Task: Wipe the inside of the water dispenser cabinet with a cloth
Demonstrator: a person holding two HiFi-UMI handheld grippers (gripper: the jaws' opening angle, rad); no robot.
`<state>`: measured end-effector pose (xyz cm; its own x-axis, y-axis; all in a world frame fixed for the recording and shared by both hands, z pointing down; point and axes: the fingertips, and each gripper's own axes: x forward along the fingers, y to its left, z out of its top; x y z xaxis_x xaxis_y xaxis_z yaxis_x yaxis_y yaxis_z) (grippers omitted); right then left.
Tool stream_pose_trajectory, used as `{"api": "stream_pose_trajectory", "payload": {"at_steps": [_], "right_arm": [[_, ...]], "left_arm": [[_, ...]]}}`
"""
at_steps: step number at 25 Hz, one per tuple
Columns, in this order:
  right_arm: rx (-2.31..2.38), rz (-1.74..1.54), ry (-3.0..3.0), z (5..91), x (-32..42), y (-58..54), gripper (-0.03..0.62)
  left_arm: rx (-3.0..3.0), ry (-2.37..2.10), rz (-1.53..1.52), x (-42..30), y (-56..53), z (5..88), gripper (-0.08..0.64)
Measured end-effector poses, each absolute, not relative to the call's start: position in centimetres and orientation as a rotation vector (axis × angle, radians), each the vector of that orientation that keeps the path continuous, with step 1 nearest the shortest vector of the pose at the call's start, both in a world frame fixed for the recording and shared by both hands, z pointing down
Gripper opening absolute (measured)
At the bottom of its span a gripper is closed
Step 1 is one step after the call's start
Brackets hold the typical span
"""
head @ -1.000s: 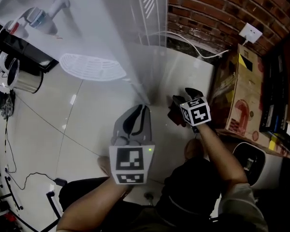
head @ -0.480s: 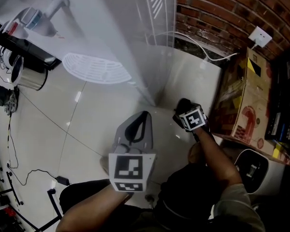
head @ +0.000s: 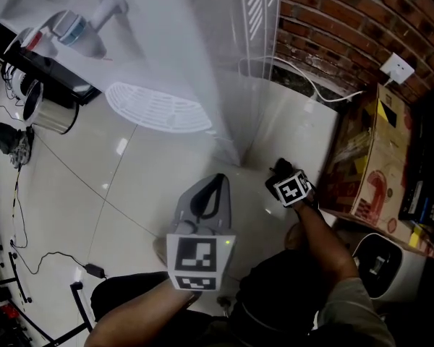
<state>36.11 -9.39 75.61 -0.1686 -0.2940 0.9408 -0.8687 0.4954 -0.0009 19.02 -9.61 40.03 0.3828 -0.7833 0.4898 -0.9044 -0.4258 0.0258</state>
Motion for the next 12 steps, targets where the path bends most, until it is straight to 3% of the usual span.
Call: {"api": "stream_pose_trajectory", "payload": {"at_steps": [7,12], "right_arm": [[1.076,0.758,-1.700,73.0,37.3,-8.7,0.091],[1.212,0.715,-1.792,64.7,37.6,-10.8,0.088]], "left_arm": [[2.382,-1.502,0.543,18.4,-9.2,38.2,0.002],[2.418,-1.549,0.519,18.0,-9.2,36.3,0.002]]}}
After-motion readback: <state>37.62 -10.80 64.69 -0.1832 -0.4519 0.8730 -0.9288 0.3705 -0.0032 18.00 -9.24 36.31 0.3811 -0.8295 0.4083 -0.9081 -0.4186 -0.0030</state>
